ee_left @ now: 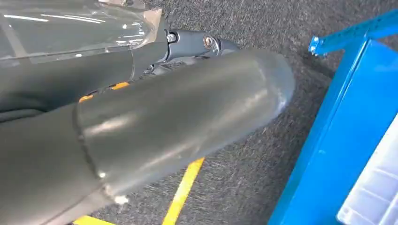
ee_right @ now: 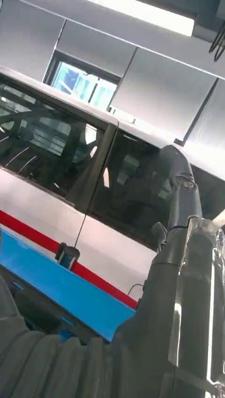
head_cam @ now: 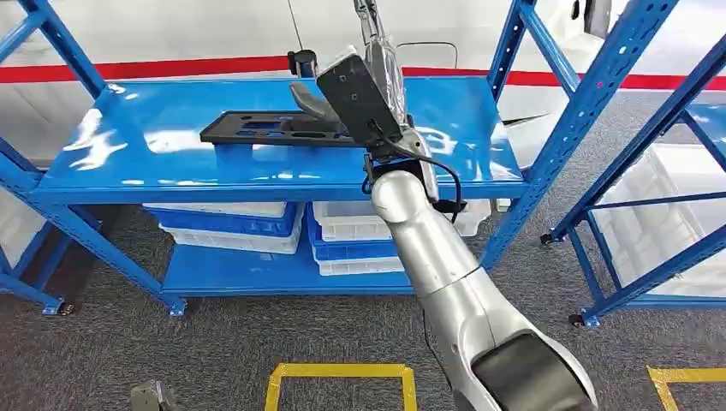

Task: Take the parts from the cabinet and place them on the table.

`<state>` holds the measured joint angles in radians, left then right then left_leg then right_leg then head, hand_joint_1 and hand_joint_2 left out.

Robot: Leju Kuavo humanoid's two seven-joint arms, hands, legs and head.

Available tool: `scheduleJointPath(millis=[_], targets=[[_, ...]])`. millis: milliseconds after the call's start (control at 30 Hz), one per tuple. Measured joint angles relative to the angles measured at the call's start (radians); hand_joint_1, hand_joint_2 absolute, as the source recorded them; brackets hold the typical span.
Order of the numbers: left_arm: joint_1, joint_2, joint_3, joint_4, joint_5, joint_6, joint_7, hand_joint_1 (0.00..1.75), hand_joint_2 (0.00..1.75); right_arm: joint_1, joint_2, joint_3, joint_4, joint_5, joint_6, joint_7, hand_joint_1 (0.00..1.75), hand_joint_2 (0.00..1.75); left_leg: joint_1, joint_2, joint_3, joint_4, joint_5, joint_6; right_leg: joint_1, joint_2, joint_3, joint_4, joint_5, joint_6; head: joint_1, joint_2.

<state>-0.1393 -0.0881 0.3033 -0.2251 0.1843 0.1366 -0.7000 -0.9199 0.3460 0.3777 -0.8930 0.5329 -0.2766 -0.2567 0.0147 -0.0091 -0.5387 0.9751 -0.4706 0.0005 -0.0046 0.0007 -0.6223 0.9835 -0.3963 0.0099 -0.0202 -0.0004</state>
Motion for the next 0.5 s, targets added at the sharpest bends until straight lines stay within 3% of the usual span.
scheduleJointPath(millis=[67, 100, 133, 167, 200, 233, 267, 333, 367, 400, 467, 500], targets=[[0.001, 0.000, 0.000, 0.000, 0.001, -0.001, 0.000, 0.00, 0.00, 0.000, 0.000, 0.001, 0.000, 0.000, 0.000, 0.000, 0.00, 1.75, 0.001, 0.000, 0.001, -0.001, -0.001, -0.001, 0.001, 0.000, 0.000, 0.000, -0.001, -0.001, 0.000, 0.000], [0.003, 0.009, 0.001, 0.000, 0.003, -0.013, -0.001, 0.00, 0.00, -0.008, 0.003, 0.013, 0.001, -0.001, -0.003, 0.003, 0.00, 1.75, 0.006, 0.002, -0.001, 0.015, -0.017, -0.016, -0.011, 0.004, 0.019, -0.011, -0.003, -0.019, -0.001, 0.000], [0.003, 0.010, 0.001, 0.001, 0.003, -0.018, -0.001, 0.00, 0.00, -0.013, 0.003, 0.016, 0.002, 0.000, -0.008, 0.003, 0.00, 1.75, 0.006, 0.004, -0.020, 0.060, -0.040, -0.019, -0.011, 0.002, 0.024, -0.011, -0.008, -0.028, -0.007, 0.000], [0.006, 0.015, 0.000, 0.002, 0.003, -0.029, -0.001, 0.00, 0.00, -0.015, 0.002, 0.021, 0.005, 0.008, -0.011, 0.005, 0.00, 1.75, 0.008, 0.005, -0.114, 0.228, -0.107, -0.027, -0.009, 0.002, 0.033, -0.011, -0.016, -0.038, -0.007, 0.000], [0.018, 0.023, -0.003, 0.003, 0.003, -0.040, -0.001, 0.00, 0.00, -0.011, 0.002, 0.022, 0.012, 0.017, -0.011, 0.008, 0.00, 1.75, 0.008, 0.006, -0.197, 0.304, -0.082, -0.030, -0.007, 0.009, 0.048, -0.010, -0.031, -0.037, -0.010, 0.000], [0.019, 0.029, -0.004, 0.003, 0.003, -0.048, -0.001, 0.00, 0.00, -0.011, 0.000, 0.022, 0.013, 0.028, -0.011, 0.008, 0.00, 1.75, 0.008, 0.008, -0.085, 0.021, 0.083, -0.017, -0.005, 0.012, 0.082, -0.010, -0.058, -0.023, -0.009, 0.000], [0.016, 0.030, -0.009, 0.003, 0.002, -0.050, -0.001, 0.00, 0.00, -0.013, 0.000, 0.022, 0.013, 0.032, -0.012, 0.010, 0.00, 1.75, -0.002, 0.005, -0.075, 0.013, 0.065, -0.004, 0.003, 0.013, 0.079, -0.011, -0.067, -0.008, -0.010, 0.000], [0.016, 0.029, -0.014, 0.003, 0.002, -0.057, -0.001, 0.00, 0.00, -0.014, 0.000, 0.021, 0.012, 0.034, -0.012, 0.010, 0.00, 1.75, 0.004, 0.006, -0.062, 0.000, 0.068, 0.010, 0.010, 0.013, 0.081, -0.013, -0.075, 0.003, -0.010, 0.000], [0.015, 0.027, -0.014, 0.003, 0.002, -0.058, -0.001, 0.00, 0.00, -0.015, -0.002, 0.020, 0.011, 0.039, -0.013, 0.010, 0.00, 1.75, 0.004, 0.006, -0.054, -0.004, 0.067, 0.015, 0.003, 0.008, 0.075, 0.012, -0.083, 0.005, -0.008, 0.000], [0.013, 0.028, -0.017, 0.003, 0.002, -0.058, -0.001, 0.00, 0.00, -0.018, -0.003, 0.019, 0.011, 0.044, -0.012, 0.010, 0.00, 1.75, 0.004, 0.007, -0.050, -0.005, 0.063, 0.026, 0.004, 0.008, 0.042, 0.074, -0.107, 0.001, -0.006, 0.000], [0.008, 0.029, -0.023, 0.003, 0.002, -0.059, 0.001, 0.00, 0.00, -0.014, -0.010, 0.013, 0.013, 0.052, -0.012, 0.011, 0.00, 1.75, 0.003, 0.006, -0.046, -0.004, 0.055, 0.034, 0.002, 0.008, -0.069, 0.257, -0.162, -0.004, -0.006, 0.000], [0.008, 0.029, -0.025, 0.003, 0.002, -0.059, 0.002, 0.00, 0.00, -0.010, -0.014, 0.011, 0.013, 0.052, -0.012, 0.011, 0.00, 1.75, 0.002, 0.005, -0.045, -0.004, 0.052, 0.035, 0.002, 0.008, -0.113, 0.320, -0.174, -0.002, -0.006, 0.000]])
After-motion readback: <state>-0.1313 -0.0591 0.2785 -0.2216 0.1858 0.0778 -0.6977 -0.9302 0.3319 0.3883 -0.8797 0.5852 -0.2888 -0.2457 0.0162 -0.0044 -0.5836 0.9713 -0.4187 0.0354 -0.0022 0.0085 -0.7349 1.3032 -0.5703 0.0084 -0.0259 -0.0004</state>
